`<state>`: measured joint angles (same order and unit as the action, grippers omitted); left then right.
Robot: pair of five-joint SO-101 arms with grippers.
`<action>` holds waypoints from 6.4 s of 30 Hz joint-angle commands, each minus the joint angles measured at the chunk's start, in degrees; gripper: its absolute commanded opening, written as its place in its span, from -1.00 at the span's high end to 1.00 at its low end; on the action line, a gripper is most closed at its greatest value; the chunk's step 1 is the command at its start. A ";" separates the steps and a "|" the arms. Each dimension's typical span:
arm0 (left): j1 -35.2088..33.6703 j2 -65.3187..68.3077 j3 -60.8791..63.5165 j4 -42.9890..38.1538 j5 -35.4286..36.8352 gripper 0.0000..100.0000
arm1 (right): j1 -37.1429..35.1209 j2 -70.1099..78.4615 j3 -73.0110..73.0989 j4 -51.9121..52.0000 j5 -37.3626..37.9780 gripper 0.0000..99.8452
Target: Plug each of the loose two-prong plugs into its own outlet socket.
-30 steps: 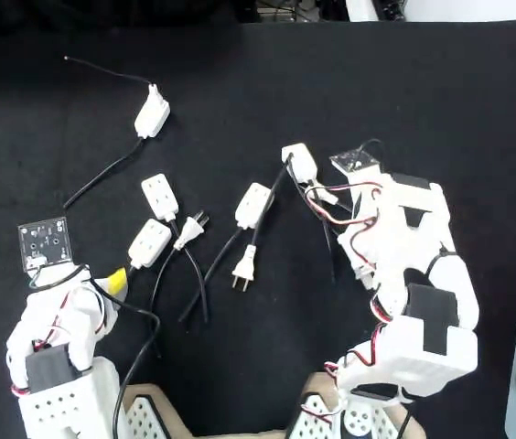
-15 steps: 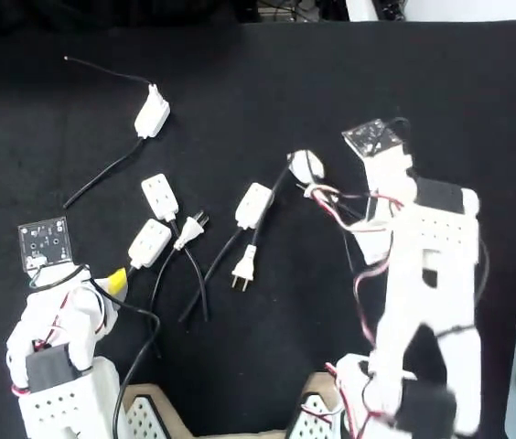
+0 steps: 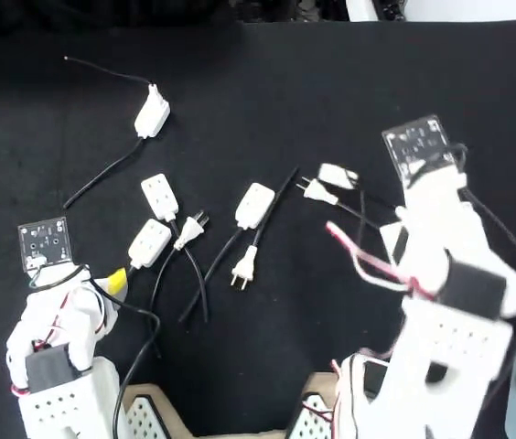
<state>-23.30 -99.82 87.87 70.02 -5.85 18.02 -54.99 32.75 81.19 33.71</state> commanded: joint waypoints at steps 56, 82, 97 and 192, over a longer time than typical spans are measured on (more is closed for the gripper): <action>-0.13 -0.53 -0.22 0.09 -0.35 0.40 | -25.85 19.82 26.59 -21.27 -16.53 0.98; 0.04 -0.53 0.48 -0.26 -0.35 0.40 | -25.93 47.78 6.37 -7.65 -13.27 0.84; 0.04 -0.53 0.57 -0.26 -0.35 0.40 | -25.67 51.82 6.46 -7.74 -13.27 0.97; -9.27 -0.53 -0.48 -11.52 -1.41 0.40 | -61.71 37.14 3.74 -46.42 -25.76 0.98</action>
<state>-30.68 -100.62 83.03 63.69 -6.81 -44.84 -23.87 43.12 36.97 6.99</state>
